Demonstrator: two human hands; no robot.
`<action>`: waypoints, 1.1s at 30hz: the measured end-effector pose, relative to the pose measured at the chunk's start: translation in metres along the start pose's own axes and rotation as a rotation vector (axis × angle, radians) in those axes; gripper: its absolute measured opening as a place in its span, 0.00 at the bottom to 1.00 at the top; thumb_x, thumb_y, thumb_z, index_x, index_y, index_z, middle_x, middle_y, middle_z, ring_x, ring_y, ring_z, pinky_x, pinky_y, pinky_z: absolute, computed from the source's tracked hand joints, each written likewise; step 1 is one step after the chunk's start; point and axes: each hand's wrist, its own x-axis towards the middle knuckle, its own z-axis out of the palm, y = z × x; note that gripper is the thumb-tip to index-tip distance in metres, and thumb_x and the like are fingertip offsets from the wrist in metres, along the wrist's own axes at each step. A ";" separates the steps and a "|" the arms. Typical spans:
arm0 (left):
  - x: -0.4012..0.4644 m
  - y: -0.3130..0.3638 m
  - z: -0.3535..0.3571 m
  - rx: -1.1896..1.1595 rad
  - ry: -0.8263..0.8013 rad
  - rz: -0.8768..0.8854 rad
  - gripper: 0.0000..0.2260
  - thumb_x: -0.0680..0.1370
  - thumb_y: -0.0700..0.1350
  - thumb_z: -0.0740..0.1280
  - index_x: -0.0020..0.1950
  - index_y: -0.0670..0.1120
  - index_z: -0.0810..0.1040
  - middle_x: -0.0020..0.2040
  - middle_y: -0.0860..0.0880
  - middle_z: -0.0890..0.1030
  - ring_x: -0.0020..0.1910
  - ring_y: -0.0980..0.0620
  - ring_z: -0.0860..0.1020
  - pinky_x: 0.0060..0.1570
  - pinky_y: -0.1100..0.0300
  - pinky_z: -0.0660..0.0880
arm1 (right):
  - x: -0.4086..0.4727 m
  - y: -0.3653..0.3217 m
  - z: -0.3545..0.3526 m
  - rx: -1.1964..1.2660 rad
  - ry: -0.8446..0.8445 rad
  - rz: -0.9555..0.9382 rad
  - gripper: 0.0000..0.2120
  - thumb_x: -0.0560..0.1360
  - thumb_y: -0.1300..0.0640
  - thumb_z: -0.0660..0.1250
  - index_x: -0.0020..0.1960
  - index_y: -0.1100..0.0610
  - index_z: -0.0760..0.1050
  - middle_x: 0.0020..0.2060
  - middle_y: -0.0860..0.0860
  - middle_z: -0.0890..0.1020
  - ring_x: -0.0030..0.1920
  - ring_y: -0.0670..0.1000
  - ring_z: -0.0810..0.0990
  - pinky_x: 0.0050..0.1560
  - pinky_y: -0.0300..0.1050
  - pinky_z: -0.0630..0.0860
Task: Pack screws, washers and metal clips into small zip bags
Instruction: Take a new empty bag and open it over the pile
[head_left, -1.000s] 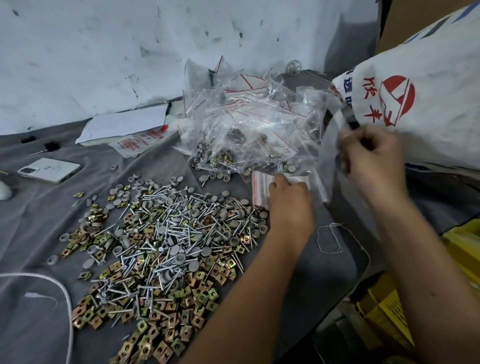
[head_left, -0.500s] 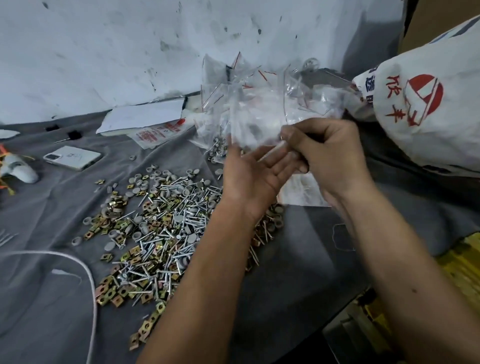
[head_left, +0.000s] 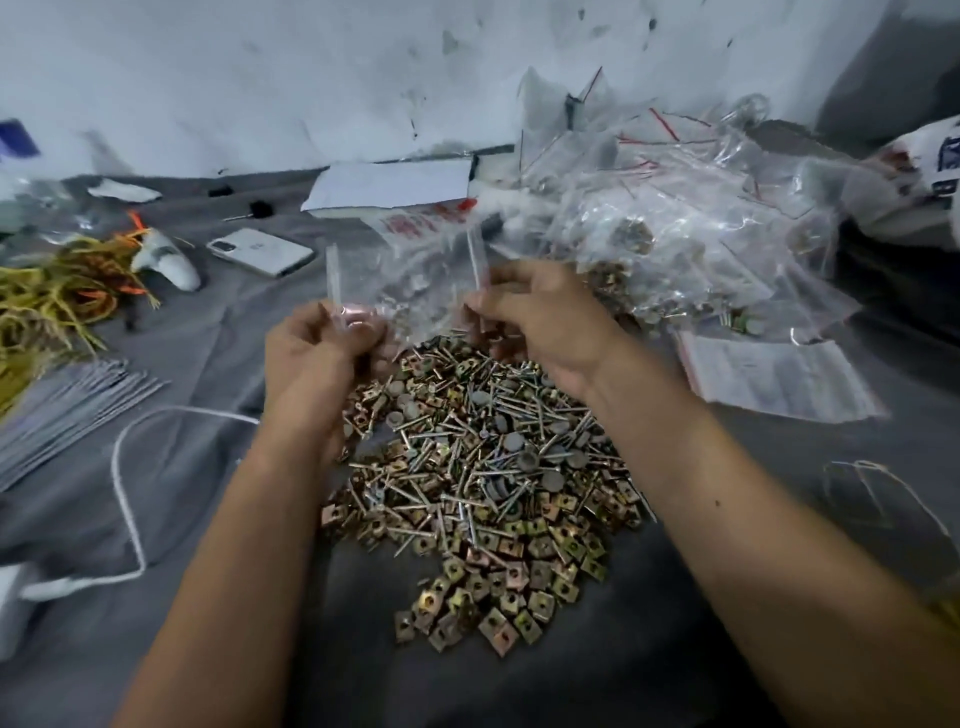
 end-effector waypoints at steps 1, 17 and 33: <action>0.001 -0.001 -0.003 0.042 0.062 0.031 0.07 0.78 0.32 0.71 0.46 0.43 0.80 0.36 0.47 0.84 0.29 0.56 0.80 0.30 0.65 0.76 | 0.004 0.000 0.004 -0.029 -0.036 0.022 0.05 0.79 0.65 0.69 0.54 0.62 0.79 0.43 0.57 0.87 0.37 0.51 0.85 0.30 0.40 0.77; -0.019 -0.027 0.034 0.435 0.128 0.531 0.05 0.80 0.45 0.73 0.46 0.47 0.80 0.38 0.54 0.83 0.38 0.57 0.82 0.40 0.55 0.80 | 0.014 0.030 0.012 -0.750 0.013 -0.509 0.10 0.72 0.56 0.79 0.35 0.52 0.81 0.31 0.47 0.83 0.31 0.47 0.81 0.32 0.39 0.76; -0.015 -0.024 0.028 0.349 -0.080 0.365 0.05 0.80 0.36 0.71 0.44 0.39 0.82 0.36 0.43 0.84 0.34 0.47 0.81 0.36 0.49 0.80 | 0.011 0.034 0.009 -0.613 -0.128 -0.506 0.09 0.81 0.55 0.69 0.43 0.55 0.81 0.33 0.43 0.82 0.34 0.38 0.78 0.38 0.31 0.72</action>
